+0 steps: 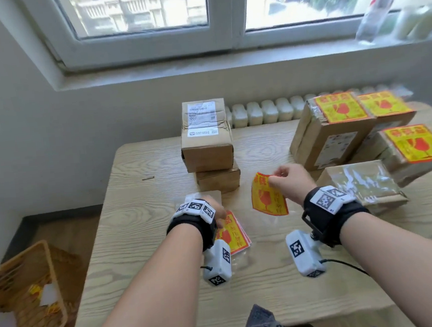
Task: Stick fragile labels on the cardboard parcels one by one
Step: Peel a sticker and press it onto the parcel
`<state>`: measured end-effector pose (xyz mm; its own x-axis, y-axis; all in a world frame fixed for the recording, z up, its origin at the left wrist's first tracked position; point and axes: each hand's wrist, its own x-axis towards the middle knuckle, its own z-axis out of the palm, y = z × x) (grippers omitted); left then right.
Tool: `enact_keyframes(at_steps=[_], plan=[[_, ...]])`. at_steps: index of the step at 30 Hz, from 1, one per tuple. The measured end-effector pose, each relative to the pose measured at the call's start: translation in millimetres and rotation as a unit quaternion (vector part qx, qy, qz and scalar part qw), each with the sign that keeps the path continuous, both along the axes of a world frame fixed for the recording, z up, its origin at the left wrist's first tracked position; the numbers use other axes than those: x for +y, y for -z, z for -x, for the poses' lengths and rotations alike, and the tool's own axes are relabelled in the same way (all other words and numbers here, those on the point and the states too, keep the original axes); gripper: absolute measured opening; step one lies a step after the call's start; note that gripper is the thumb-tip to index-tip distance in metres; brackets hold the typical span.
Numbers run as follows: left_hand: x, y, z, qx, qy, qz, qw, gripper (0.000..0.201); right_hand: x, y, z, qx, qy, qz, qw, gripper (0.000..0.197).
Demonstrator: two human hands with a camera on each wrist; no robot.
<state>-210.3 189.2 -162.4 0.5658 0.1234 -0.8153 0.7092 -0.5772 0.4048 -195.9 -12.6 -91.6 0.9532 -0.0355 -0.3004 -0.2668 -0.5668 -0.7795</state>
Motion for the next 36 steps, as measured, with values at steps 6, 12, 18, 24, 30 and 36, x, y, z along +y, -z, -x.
enact_keyframes(at_steps=[6, 12, 18, 24, 30, 36], plan=[[-13.3, -69.2, -5.2, -0.152, -0.009, 0.080, 0.985, 0.016, -9.7, -39.8, -5.9, -0.101, 0.046, -0.069, 0.991, 0.007], [-8.5, -96.8, -4.0, -0.154, 0.026, 0.193, 0.969, 0.026, -11.9, -52.9, -12.7, -0.091, 0.088, -0.134, 0.983, 0.012], [-9.7, -106.9, -0.8, -0.163, -0.001, 0.221, 0.961, 0.017, -6.4, -49.8, -13.3, -0.071, 0.096, -0.131, 0.984, 0.016], [-7.0, -110.1, 2.8, -0.161, -0.002, 0.220, 0.962, 0.006, -2.4, -45.7, -13.7, -0.063, 0.093, -0.101, 0.989, 0.006], [-4.8, -113.8, 5.1, -0.168, -0.018, 0.223, 0.960, 0.008, -0.2, -47.4, -11.5, -0.081, 0.123, -0.024, 0.989, 0.029], [-6.2, -118.2, 2.4, -0.195, -0.029, 0.236, 0.952, 0.011, 11.1, -48.2, -3.9, -0.126, -0.096, 0.056, 0.986, 0.012]])
